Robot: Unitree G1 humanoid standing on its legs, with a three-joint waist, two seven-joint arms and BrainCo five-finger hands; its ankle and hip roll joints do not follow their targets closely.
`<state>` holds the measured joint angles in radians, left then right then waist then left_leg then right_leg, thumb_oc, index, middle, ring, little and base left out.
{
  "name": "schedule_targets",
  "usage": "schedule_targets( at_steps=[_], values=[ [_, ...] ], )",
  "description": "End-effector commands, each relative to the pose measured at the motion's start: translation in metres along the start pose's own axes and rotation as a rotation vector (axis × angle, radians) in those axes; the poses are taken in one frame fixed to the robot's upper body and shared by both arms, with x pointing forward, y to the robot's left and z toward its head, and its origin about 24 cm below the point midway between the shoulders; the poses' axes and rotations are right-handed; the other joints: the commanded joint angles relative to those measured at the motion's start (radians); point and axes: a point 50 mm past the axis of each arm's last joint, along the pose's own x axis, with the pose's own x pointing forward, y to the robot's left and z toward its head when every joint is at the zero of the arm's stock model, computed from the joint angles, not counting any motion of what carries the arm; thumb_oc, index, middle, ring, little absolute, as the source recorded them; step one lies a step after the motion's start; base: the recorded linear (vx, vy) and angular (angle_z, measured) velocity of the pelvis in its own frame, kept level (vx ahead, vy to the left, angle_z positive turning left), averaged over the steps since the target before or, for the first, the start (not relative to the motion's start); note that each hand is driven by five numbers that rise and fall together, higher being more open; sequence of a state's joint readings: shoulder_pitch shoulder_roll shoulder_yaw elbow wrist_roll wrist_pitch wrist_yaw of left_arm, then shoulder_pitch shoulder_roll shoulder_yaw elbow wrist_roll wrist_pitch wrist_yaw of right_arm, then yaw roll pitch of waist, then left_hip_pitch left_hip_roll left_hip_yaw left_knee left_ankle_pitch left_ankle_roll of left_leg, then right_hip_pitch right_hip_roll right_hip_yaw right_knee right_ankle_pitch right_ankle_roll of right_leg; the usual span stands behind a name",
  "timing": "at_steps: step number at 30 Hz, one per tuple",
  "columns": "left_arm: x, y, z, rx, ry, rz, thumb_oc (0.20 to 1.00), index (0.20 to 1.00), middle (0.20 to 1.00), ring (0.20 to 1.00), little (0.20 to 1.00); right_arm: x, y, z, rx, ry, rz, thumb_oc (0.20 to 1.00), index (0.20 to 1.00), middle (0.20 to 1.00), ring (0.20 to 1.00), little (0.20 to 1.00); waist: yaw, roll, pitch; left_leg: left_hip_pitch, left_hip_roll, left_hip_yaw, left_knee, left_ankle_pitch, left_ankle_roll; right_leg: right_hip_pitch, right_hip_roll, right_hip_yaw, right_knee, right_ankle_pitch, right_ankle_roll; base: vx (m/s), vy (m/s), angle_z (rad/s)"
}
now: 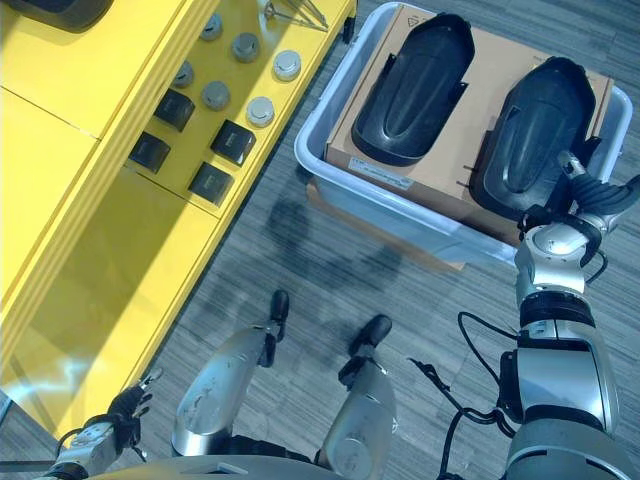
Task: Move parts from the plastic box to the shelf.
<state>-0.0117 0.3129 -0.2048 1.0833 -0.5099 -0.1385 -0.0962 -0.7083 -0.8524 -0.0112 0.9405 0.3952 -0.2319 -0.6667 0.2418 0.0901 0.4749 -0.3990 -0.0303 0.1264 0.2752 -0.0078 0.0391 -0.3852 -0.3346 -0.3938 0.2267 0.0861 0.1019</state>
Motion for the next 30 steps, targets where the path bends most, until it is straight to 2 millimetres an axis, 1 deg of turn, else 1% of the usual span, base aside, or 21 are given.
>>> schedule_targets(
  at_steps=[1, 6, 16, 22, 27, 28, 30],
  values=[
    [-0.009, 0.014, -0.018, 0.005, 0.039, 0.013, 1.0, 1.0, 1.0, 1.0, 1.0, 0.016, -0.022, 0.015, -0.05, -0.05, -0.042, 1.0, 1.0, 1.0, 1.0, 1.0, 0.001, 0.006, -0.063, -0.018, 0.071, -0.061, -0.016, -0.019, -0.097, 0.04, -0.031, 0.031, 0.044, -0.076, 0.103, 0.0, 0.0, 0.0],
    [-0.009, 0.012, -0.017, 0.007, 0.031, 0.01, 1.0, 1.0, 1.0, 1.0, 1.0, 0.022, -0.031, 0.005, -0.106, 0.008, -0.063, 1.0, 1.0, 1.0, 1.0, 1.0, 0.005, 0.016, -0.048, -0.025, 0.071, -0.053, -0.024, -0.015, -0.098, 0.029, -0.035, 0.036, 0.043, -0.075, 0.106, 0.01, 0.015, -0.02],
    [-0.007, 0.009, -0.011, -0.002, 0.012, -0.01, 1.0, 1.0, 1.0, 1.0, 1.0, 0.024, -0.031, 0.004, -0.099, 0.04, -0.041, 1.0, 1.0, 1.0, 1.0, 1.0, 0.002, 0.026, -0.019, -0.047, 0.064, -0.049, -0.012, -0.015, -0.1, 0.007, -0.036, 0.046, 0.043, -0.071, 0.105, 0.0, 0.0, 0.0],
    [-0.006, 0.006, -0.009, 0.001, 0.007, -0.019, 1.0, 1.0, 1.0, 1.0, 1.0, 0.019, -0.024, -0.002, -0.049, 0.083, 0.0, 1.0, 1.0, 1.0, 1.0, 1.0, 0.0, 0.032, -0.004, -0.061, 0.06, -0.049, -0.003, -0.016, -0.1, -0.008, -0.038, 0.055, 0.048, -0.071, 0.105, 0.0, 0.0, 0.0],
    [-0.006, 0.005, -0.007, 0.0, 0.002, -0.023, 1.0, 1.0, 1.0, 1.0, 1.0, 0.017, -0.017, -0.003, -0.038, 0.097, 0.044, 1.0, 1.0, 1.0, 1.0, 1.0, -0.001, 0.036, 0.004, -0.069, 0.058, -0.048, -0.003, -0.014, -0.1, -0.02, -0.039, 0.06, 0.05, -0.07, 0.106, -0.01, 0.007, 0.0],
    [-0.006, 0.005, -0.007, -0.002, 0.0, -0.026, 1.0, 1.0, 1.0, 1.0, 1.0, 0.014, -0.012, -0.003, -0.027, 0.112, 0.065, 1.0, 1.0, 1.0, 1.0, 1.0, -0.002, 0.04, 0.012, -0.076, 0.055, -0.048, 0.0, -0.012, -0.099, -0.028, -0.04, 0.064, 0.053, -0.069, 0.105, 0.0, 0.0, 0.0],
    [-0.005, 0.003, -0.006, -0.001, -0.007, -0.031, 1.0, 1.0, 1.0, 1.0, 1.0, 0.012, -0.007, -0.006, -0.014, 0.138, 0.08, 1.0, 1.0, 1.0, 1.0, 1.0, -0.001, 0.043, 0.017, -0.085, 0.053, -0.047, 0.002, -0.01, -0.099, -0.039, -0.043, 0.068, 0.058, -0.069, 0.106, -0.03, 0.027, -0.05]
  ],
)
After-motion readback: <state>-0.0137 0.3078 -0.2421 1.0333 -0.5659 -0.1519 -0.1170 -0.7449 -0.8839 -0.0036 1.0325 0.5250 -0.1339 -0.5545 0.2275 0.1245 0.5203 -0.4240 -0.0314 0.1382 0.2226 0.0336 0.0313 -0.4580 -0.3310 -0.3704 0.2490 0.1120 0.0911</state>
